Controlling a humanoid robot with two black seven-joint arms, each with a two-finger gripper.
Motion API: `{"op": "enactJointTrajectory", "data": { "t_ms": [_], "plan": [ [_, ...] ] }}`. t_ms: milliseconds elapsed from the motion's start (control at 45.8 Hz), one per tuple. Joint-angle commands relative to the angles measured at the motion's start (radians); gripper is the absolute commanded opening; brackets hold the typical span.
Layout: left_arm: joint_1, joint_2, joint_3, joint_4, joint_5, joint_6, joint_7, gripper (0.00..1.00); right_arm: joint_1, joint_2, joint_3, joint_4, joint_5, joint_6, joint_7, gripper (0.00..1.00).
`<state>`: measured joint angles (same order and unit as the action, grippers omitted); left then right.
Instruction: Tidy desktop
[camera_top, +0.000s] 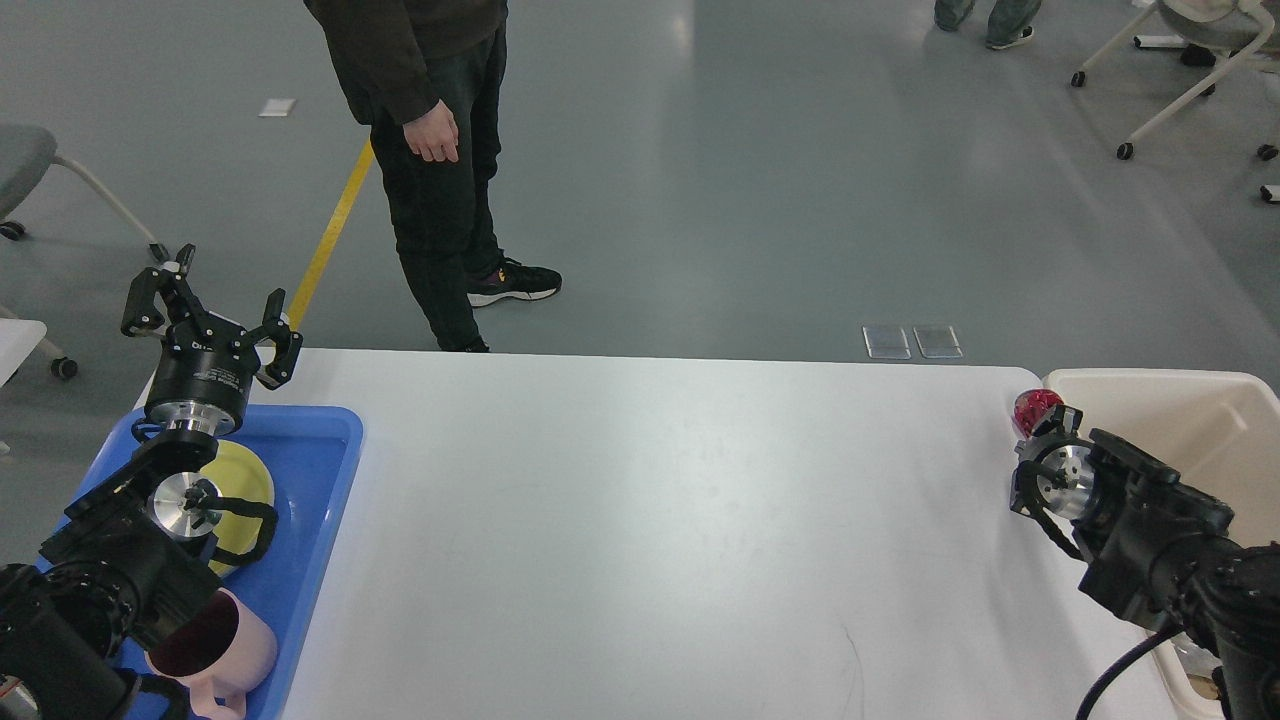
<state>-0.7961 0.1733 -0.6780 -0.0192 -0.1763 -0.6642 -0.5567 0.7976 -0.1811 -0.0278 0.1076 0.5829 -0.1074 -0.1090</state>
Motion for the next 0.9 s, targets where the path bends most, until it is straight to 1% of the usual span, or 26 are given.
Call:
{"op": "enactJointTrajectory", "data": {
  "t_ms": [0,44,349,371,415,481,502,546,633,655,677,699,764,874],
  "plan": [
    [0.0,0.0,0.0,-0.001,0.0,0.0,0.0,0.96,0.0,0.0,-0.001,0.0,0.0,0.0,0.0,0.04],
    [0.0,0.0,0.0,0.001,-0.002,0.0,0.0,0.96,0.0,0.0,-0.001,0.0,0.0,0.002,0.0,0.0],
    [0.0,0.0,0.0,0.001,0.0,0.0,0.0,0.96,-0.003,-0.001,-0.001,0.004,-0.044,0.011,0.0,0.0],
    [0.0,0.0,0.0,0.001,-0.002,0.0,0.0,0.96,-0.005,-0.001,-0.001,0.009,-0.046,0.011,0.0,0.03],
    [0.0,0.0,0.0,-0.001,0.0,0.0,0.0,0.96,-0.006,-0.003,-0.007,0.015,-0.063,0.014,0.0,0.25],
    [0.0,0.0,0.0,-0.001,-0.002,0.0,0.0,0.96,-0.006,-0.005,-0.044,0.024,-0.107,0.018,-0.001,0.61],
    [0.0,0.0,0.0,-0.001,-0.002,0.0,0.0,0.96,-0.003,-0.006,-0.062,0.03,-0.124,0.018,-0.001,0.71],
    [0.0,0.0,0.0,0.001,0.0,0.0,0.0,0.96,0.009,-0.008,-0.099,0.044,-0.152,0.018,-0.001,0.84],
    [0.0,0.0,0.0,0.001,0.0,0.0,0.0,0.96,0.049,-0.014,-0.187,0.098,-0.17,0.02,-0.003,0.97],
    [0.0,0.0,0.0,0.001,0.0,0.0,0.001,0.96,0.07,-0.02,-0.216,0.121,-0.17,0.02,-0.005,0.99],
    [0.0,0.0,0.0,0.001,0.0,0.0,0.0,0.96,0.092,-0.029,-0.249,0.145,-0.17,0.02,-0.005,0.99],
    [0.0,0.0,0.0,0.001,-0.002,0.0,0.0,0.96,0.138,-0.062,-0.338,0.208,-0.172,0.02,-0.005,0.99],
    [0.0,0.0,0.0,0.001,0.0,0.0,0.0,0.96,0.219,-0.129,-0.493,0.329,-0.172,0.021,-0.006,0.99],
    [0.0,0.0,0.0,0.001,0.0,0.0,0.0,0.96,0.403,-0.185,-0.746,0.535,-0.178,0.038,-0.005,0.99]
  ]
}}
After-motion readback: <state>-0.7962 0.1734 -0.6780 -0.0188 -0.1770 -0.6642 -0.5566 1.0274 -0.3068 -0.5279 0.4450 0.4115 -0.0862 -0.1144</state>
